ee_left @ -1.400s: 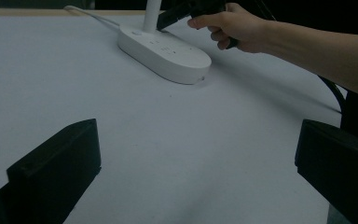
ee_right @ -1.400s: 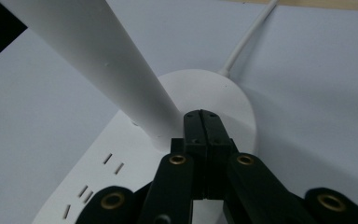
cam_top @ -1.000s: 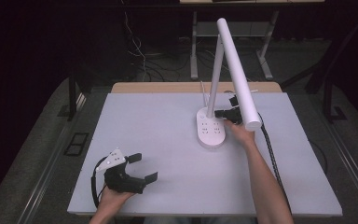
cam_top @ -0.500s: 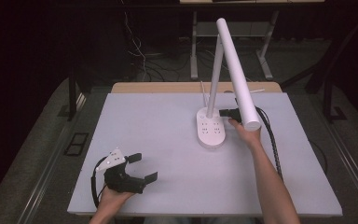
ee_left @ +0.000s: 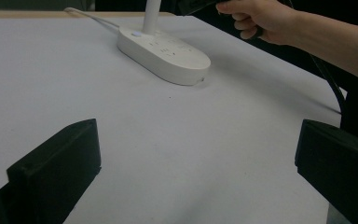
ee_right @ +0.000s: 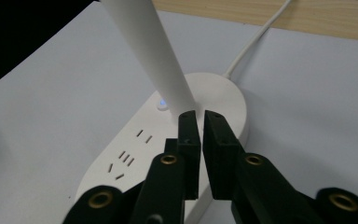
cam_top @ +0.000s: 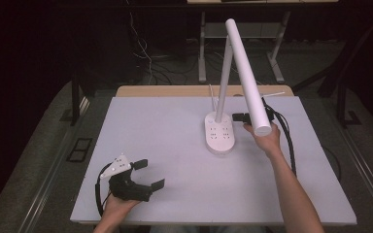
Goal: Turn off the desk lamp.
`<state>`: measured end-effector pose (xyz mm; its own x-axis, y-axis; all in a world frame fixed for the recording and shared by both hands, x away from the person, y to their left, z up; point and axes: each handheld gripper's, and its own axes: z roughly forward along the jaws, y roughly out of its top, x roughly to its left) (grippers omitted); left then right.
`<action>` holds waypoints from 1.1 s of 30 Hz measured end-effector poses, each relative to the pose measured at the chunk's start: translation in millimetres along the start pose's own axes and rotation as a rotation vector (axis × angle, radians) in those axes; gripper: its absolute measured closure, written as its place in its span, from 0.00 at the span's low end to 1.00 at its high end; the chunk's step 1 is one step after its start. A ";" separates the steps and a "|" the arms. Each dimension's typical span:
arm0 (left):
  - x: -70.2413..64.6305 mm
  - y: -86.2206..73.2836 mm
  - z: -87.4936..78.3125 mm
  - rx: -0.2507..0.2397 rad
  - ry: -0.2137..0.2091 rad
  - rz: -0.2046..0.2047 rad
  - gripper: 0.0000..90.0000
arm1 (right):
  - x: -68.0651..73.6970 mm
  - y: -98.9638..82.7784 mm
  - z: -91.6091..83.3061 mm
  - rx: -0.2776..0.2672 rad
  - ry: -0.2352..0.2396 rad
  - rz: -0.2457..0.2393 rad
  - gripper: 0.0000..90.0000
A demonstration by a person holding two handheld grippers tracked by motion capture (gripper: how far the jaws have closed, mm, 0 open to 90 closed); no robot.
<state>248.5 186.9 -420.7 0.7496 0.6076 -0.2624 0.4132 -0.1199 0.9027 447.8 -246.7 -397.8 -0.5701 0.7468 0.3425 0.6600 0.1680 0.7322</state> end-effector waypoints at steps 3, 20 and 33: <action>-0.8 0.1 0.6 0.000 -0.001 0.004 0.00 | 6.5 -3.8 -11.1 0.001 -0.001 -0.015 0.83; -1.8 0.1 1.6 0.000 -0.006 0.007 0.00 | 31.1 -39.9 -52.5 0.019 -0.029 0.018 0.01; -1.3 0.1 2.1 0.005 -0.004 0.007 0.00 | 52.0 -83.3 -87.6 -0.031 0.003 0.016 0.01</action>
<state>248.6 184.4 -421.0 0.7549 0.6033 -0.2573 0.4101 -0.1281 0.9030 320.3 -278.3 -389.4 -0.5611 0.7472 0.3561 0.6535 0.1359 0.7446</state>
